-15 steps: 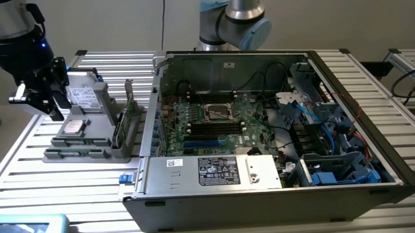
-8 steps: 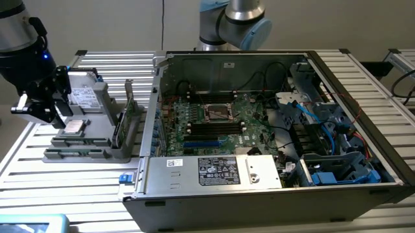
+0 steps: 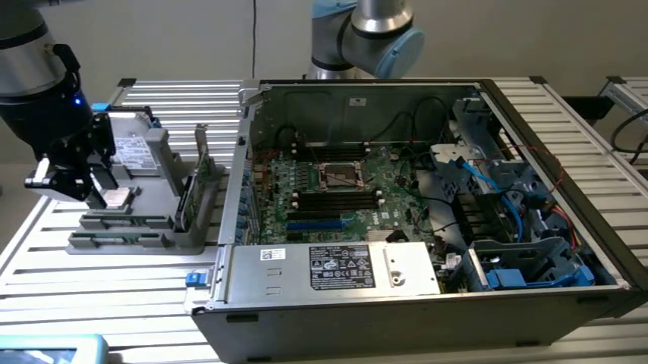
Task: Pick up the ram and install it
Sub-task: 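Pick up the ram and move it above insertion slot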
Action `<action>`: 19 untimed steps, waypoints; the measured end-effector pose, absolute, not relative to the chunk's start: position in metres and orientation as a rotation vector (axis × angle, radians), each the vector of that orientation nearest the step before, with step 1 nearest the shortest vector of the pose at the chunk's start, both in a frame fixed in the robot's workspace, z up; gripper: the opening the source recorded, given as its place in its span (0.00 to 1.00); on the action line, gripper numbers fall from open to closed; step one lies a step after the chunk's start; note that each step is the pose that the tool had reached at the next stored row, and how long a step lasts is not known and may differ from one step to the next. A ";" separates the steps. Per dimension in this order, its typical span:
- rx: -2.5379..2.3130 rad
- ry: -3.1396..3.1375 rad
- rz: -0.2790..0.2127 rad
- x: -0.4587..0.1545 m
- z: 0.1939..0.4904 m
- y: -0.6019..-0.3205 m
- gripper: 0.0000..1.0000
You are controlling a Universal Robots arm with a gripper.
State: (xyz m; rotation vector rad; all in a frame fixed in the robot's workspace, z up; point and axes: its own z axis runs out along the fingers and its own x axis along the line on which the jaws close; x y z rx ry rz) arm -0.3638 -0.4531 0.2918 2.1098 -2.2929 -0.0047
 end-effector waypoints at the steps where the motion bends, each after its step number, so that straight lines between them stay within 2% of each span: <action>1: 2.109 -2.294 -0.005 -0.364 0.290 -0.453 0.42; 19: 2.104 -2.298 -0.005 -0.364 0.257 -0.453 0.42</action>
